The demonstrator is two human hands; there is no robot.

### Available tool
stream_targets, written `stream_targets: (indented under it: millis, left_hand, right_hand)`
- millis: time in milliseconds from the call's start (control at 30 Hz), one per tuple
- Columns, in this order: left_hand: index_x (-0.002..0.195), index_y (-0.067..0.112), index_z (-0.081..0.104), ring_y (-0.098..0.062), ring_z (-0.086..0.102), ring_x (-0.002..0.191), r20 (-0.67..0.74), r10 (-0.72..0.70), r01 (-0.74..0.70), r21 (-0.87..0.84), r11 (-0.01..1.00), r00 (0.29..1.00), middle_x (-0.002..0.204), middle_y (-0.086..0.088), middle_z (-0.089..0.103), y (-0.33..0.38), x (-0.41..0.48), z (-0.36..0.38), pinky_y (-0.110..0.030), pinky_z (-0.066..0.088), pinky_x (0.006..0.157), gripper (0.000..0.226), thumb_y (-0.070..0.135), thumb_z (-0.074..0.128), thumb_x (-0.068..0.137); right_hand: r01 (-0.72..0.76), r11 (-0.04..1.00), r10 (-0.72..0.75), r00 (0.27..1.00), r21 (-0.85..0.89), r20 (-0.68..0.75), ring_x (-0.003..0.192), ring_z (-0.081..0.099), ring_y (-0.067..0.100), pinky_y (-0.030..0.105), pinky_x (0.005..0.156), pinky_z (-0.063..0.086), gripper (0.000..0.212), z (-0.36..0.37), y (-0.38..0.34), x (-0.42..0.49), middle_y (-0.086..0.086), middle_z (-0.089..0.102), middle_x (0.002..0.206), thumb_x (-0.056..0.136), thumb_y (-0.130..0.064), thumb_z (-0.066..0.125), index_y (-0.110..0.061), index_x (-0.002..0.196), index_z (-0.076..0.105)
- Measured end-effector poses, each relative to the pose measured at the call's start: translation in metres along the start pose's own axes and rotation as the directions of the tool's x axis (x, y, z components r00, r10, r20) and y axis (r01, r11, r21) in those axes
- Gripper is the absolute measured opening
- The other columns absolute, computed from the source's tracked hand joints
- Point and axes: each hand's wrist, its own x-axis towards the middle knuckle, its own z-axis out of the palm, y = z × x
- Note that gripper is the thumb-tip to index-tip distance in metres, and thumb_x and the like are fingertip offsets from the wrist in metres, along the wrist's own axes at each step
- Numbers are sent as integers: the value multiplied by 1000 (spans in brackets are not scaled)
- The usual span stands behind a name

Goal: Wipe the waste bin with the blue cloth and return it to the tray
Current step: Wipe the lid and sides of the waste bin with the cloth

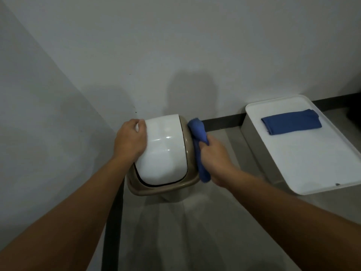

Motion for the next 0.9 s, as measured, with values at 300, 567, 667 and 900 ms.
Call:
stream_targets:
  millis: [300, 567, 667, 900]
  left_hand:
    - [115, 13, 60, -34, 54, 108, 2, 53, -52, -10, 999, 999, 120, -16, 61, -4, 0, 1, -38, 40, 90, 46, 41, 31, 92]
    - [117, 9, 57, -37, 52, 111, -34, -31, 30, -14, 999, 999, 123, -19, 58, 3, -3, 4, -39, 39, 92, 48, 40, 31, 93]
    - [115, 10, 58, -37, 54, 108, -52, -56, 56, -9, 998, 997, 121, -18, 59, 8, -6, 4, -39, 41, 87, 48, 42, 30, 92]
    - [124, -2, 46, -39, 46, 118, -15, -341, 333, -180, 926, 940, 132, -23, 49, 19, -9, -1, -43, 35, 99, 56, 42, 25, 95]
  right_hand:
    - [-167, 952, 175, 985, 258, -6, 87, 59, 22, 33, 70, 49, 20, -71, -26, 17, 11, 62, 99, 89, -12, 44, -3, 103, 55]
    - [-32, 999, 32, 999, 2, 13, 95, 55, 24, 35, 81, 45, 26, 2, -20, 24, 14, 58, 113, 94, -24, 34, -14, 111, 50]
    - [-37, 995, 37, 999, -88, 6, 97, 56, 24, 42, 88, 46, 25, -13, 9, 1, 14, 60, 109, 94, -29, 33, -18, 107, 51]
    - [1, 993, 19, 987, 118, -163, 111, 52, 27, 39, 92, 40, 27, -16, 13, -16, 13, 57, 118, 95, -29, 36, -14, 115, 48]
